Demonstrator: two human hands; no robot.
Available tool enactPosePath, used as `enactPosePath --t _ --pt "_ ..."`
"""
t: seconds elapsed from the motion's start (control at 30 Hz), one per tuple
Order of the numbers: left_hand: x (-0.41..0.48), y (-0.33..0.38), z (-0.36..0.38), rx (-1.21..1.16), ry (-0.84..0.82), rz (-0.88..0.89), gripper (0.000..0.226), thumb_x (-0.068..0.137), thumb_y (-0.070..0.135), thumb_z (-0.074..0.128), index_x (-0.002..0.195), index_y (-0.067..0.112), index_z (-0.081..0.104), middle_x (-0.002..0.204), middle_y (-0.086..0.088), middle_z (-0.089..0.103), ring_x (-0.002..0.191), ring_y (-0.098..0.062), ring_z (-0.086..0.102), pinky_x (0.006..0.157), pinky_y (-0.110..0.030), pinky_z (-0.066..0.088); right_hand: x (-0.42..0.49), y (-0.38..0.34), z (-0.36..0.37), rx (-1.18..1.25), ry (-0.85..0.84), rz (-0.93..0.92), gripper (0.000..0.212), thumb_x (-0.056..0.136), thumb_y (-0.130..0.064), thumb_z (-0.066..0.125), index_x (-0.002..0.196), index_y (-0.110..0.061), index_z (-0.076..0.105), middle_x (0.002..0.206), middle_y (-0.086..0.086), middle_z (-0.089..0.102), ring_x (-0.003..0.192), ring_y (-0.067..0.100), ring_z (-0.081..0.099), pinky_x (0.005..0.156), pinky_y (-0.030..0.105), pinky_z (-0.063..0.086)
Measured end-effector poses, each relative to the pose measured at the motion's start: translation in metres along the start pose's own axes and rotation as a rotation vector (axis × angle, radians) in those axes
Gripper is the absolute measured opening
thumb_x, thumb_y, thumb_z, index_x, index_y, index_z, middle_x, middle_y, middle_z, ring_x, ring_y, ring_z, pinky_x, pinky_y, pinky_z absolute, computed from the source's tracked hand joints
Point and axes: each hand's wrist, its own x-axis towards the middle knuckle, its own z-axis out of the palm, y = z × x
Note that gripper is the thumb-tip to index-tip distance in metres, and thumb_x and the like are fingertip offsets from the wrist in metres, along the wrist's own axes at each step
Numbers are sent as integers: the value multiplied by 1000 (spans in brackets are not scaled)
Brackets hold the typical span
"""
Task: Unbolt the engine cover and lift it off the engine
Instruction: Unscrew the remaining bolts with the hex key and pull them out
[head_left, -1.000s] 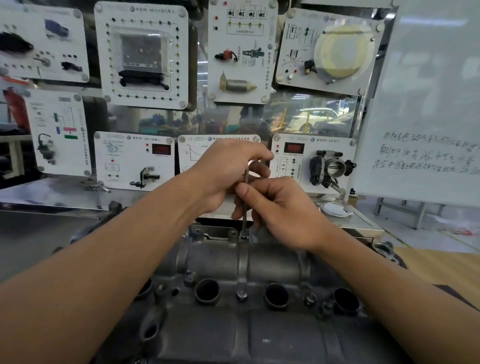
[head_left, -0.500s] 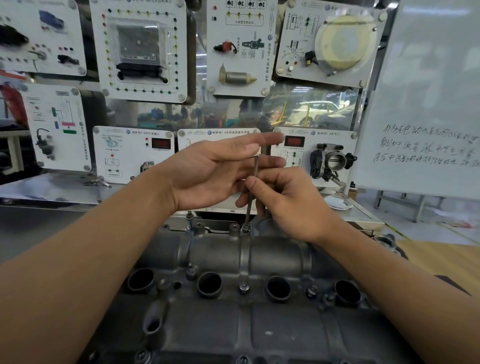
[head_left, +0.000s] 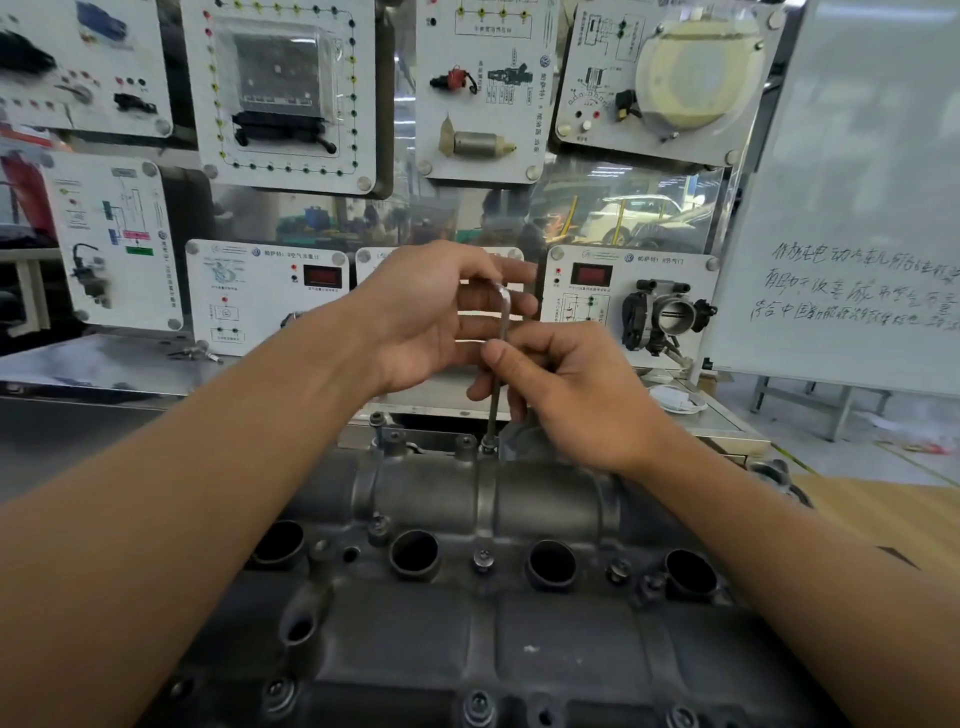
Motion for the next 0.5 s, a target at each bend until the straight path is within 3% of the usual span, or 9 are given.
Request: enactPosePath --t 0.1,0.23,0.4,0.5 --pt "-6 -2 -10 -9 -161 -17 36 100 14 37 124 5 62 96 -13 72 73 -23 67 57 -34 50 0 2 -2 4 3 7 31 100 -16 56 81 -1 74 74 14 74 52 14 53 52 22 45" --pt "-10 -8 -16 -17 -327 -3 41 103 23 35 137 16 56 113 -13 69 91 -22 63 70 -38 38 -2 3 -4 0 -8 -12 30 101 -16 55 82 -2 74 76 5 76 54 13 54 52 20 45" --pt "-13 -10 -20 -66 -477 3 49 97 23 42 147 22 46 118 -11 61 89 -17 59 72 -34 35 -4 0 -3 -25 -22 -34 28 102 -13 52 86 -3 73 77 2 77 53 11 55 51 17 45" --pt "-13 -11 -15 -2 -462 29 49 92 24 51 141 18 52 110 -8 55 82 -15 53 65 -32 34 -5 -1 -2 -69 -30 -49 28 102 -12 51 88 -3 73 78 0 76 51 12 55 51 19 45"
